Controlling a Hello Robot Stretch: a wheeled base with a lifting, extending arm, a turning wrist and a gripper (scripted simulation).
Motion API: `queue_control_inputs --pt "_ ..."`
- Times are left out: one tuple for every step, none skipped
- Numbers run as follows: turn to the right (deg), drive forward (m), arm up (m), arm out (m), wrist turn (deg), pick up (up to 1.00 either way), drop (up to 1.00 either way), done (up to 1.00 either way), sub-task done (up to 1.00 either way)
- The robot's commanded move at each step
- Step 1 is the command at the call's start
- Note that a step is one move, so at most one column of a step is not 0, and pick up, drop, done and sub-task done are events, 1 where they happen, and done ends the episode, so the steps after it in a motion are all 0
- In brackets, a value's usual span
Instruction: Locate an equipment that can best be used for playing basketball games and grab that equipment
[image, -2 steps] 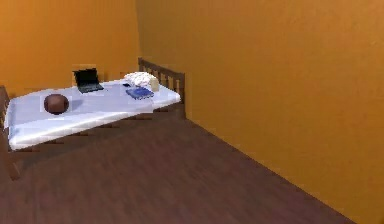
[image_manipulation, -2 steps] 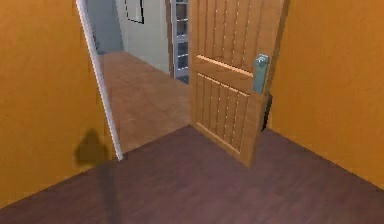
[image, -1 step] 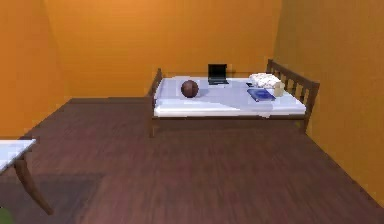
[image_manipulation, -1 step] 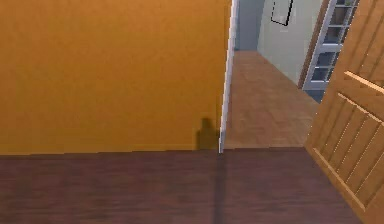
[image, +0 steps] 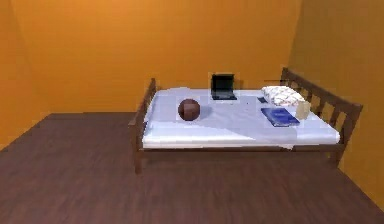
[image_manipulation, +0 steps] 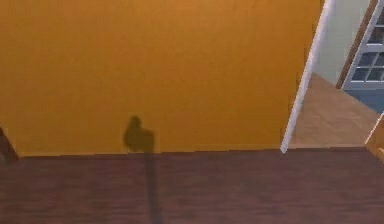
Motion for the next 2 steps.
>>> queue_control_inputs --pt "-6.0 0.0 0.0 0.0 0.0 0.0 0.0 0.0 0.0" --pt "-3.0 0.0 0.0 0.0 0.0 0.0 0.0 0.0 0.0"
